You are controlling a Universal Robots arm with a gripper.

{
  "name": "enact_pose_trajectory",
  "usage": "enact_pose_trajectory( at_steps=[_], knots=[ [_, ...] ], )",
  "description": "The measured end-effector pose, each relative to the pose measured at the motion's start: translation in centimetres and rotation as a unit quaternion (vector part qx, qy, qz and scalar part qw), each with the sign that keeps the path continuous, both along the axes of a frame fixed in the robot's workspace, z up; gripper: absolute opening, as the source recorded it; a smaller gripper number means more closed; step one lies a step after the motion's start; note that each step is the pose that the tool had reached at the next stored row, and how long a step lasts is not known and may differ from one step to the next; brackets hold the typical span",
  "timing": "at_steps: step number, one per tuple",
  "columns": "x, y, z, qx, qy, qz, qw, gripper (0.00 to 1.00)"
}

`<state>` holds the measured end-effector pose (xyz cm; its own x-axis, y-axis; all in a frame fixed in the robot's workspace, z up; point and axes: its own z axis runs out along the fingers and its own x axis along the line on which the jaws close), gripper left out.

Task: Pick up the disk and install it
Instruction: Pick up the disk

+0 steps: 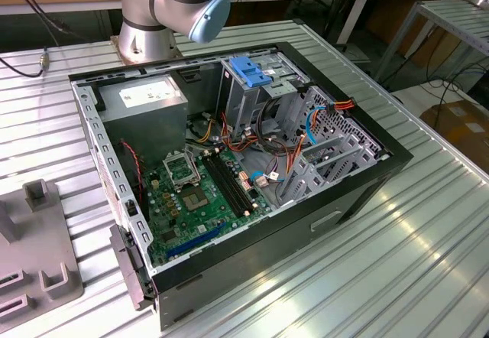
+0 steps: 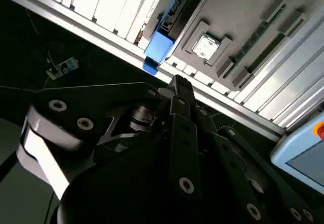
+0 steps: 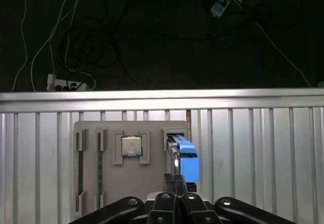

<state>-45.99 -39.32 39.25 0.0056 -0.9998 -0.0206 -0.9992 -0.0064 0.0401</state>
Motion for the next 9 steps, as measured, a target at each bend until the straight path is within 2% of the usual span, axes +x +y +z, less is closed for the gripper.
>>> enact_pose_trajectory(
  at_steps=[1, 2, 4, 7, 9],
  knots=[
    [0.00, 0.00, -0.01, 0.0000, 0.0000, 0.012, 0.99993, 0.10],
    [0.00, 0.03, -0.03, -0.0001, -0.0003, 0.014, 0.99990, 0.10],
    [0.00, 0.11, -0.17, -0.0002, -0.0039, 0.014, 0.99989, 0.10],
    [0.00, 0.14, -0.30, -0.0002, -0.0075, 0.010, 0.99992, 0.10],
    [0.02, 0.15, -0.38, -0.0003, -0.0080, 0.003, 0.99996, 0.10]
  ],
)
